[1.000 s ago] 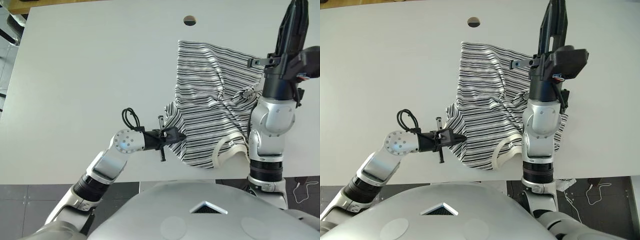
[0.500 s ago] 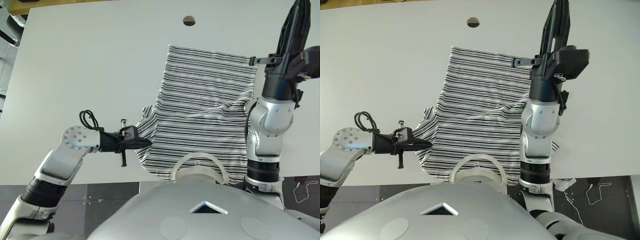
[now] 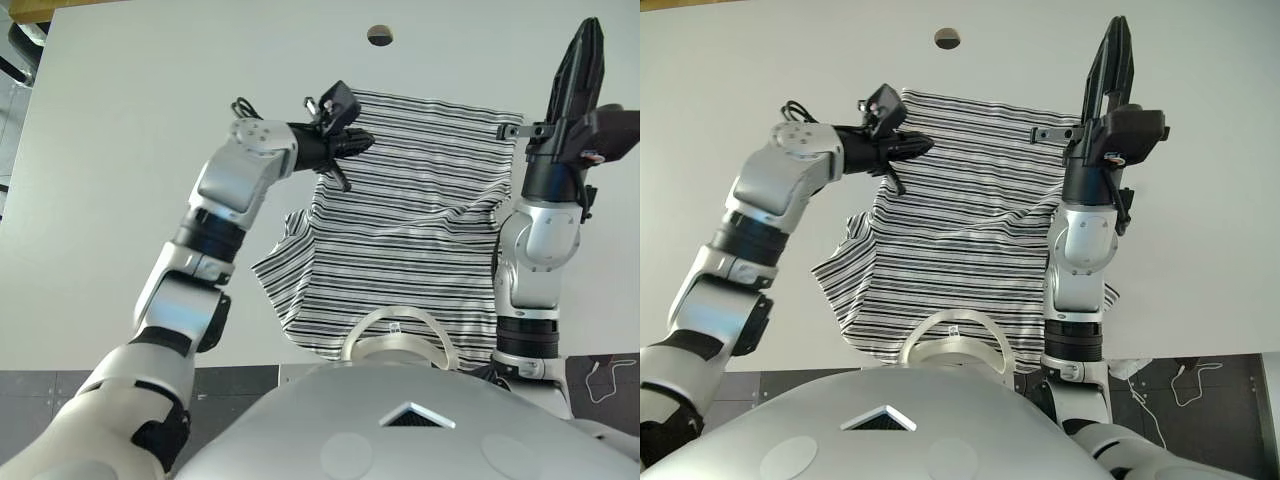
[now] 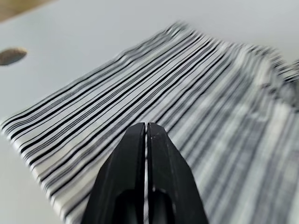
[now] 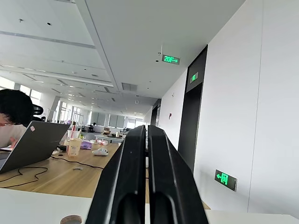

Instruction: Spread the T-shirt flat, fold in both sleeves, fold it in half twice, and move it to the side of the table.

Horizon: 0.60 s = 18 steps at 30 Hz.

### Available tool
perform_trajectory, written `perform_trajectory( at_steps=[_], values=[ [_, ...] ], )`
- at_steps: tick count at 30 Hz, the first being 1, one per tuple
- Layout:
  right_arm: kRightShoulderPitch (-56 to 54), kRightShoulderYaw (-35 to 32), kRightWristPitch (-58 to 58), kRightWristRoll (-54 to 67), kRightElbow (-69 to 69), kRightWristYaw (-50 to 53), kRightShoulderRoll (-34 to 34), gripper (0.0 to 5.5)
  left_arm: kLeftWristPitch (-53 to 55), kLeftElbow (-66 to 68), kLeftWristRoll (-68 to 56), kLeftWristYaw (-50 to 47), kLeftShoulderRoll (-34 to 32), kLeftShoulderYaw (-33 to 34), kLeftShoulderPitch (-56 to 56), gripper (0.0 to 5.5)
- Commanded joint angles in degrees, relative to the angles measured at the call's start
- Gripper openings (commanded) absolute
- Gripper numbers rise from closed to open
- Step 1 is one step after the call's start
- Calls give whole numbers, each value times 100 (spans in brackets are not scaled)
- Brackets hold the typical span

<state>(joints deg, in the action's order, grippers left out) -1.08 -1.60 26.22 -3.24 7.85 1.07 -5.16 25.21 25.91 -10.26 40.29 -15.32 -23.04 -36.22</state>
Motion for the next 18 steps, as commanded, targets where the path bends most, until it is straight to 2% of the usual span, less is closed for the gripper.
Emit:
perform_trajectory(
  at_steps=[1, 4, 8, 14, 18],
  values=[
    [-5, -7, 39, -3, -121, -50, -13, 10, -1024, 2212, 668, -329, 679, -53, -979, 12],
    [3, 48, 18, -36, -114, -59, 20, 10, -1592, 3537, 1206, -876, 831, -98, -1289, 12],
    [-38, 114, -18, -127, -115, -31, 63, 10, -1926, 4430, 1594, -1252, 669, 37, -1474, 12],
    [-149, 186, -35, -236, -200, -8, 118, 10, -2027, 4993, 1894, -1749, 252, 395, -1543, 12],
    [-177, 192, -10, -236, -251, -5, 123, 10, -2310, 5031, 1781, -1723, 264, 800, -1585, 12]
  ],
)
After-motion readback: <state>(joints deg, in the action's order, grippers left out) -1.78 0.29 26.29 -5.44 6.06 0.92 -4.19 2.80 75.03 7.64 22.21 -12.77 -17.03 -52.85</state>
